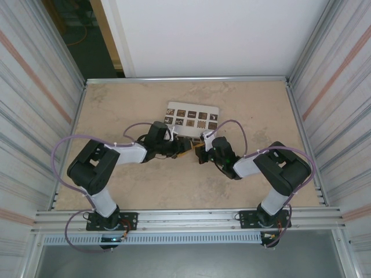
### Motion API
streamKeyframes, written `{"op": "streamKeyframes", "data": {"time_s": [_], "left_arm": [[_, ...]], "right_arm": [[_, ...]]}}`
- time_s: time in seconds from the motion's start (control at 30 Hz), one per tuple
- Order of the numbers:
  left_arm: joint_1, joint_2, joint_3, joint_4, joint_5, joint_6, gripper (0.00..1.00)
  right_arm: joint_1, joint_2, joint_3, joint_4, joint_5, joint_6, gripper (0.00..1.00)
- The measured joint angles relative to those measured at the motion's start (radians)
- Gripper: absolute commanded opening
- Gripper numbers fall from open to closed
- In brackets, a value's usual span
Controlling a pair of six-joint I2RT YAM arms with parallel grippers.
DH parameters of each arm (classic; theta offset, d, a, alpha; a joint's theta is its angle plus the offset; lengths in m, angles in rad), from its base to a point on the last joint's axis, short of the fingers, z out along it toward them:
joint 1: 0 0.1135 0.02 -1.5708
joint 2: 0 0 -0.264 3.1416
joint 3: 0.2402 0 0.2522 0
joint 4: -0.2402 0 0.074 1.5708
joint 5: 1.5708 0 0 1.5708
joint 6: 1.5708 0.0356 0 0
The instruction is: Unlock the padlock with the key
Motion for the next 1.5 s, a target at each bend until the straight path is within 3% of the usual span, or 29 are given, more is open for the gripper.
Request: {"op": "streamKeyframes", "data": {"time_s": [0.2,0.47,0.67,0.83,1.13,1.5], "left_arm": [[0.036,-0.105,-0.051,-0.036,0.007,0.011,0.59],[0.108,-0.374,-0.188,-0.054,-0.051,0.037,0.64],[0.109,-0.507,-0.348,0.042,-0.111,-0.028,0.66],[0.075,-0.507,-0.456,0.184,-0.163,-0.133,0.68],[0.034,-0.431,-0.486,0.423,-0.22,-0.277,0.71],[-0.009,-0.33,-0.486,0.562,-0.241,-0.379,0.65]], "right_arm": [[0.007,-0.003,0.0,-0.005,0.01,0.0,0.0],[0.014,-0.048,0.0,-0.083,0.022,0.042,0.0],[0.01,-0.085,0.02,-0.182,-0.003,0.122,0.0],[-0.017,-0.1,0.053,-0.27,-0.063,0.209,0.0],[-0.082,-0.114,0.115,-0.405,-0.231,0.387,0.0],[-0.072,-0.124,0.098,-0.401,-0.263,0.621,0.0]]}}
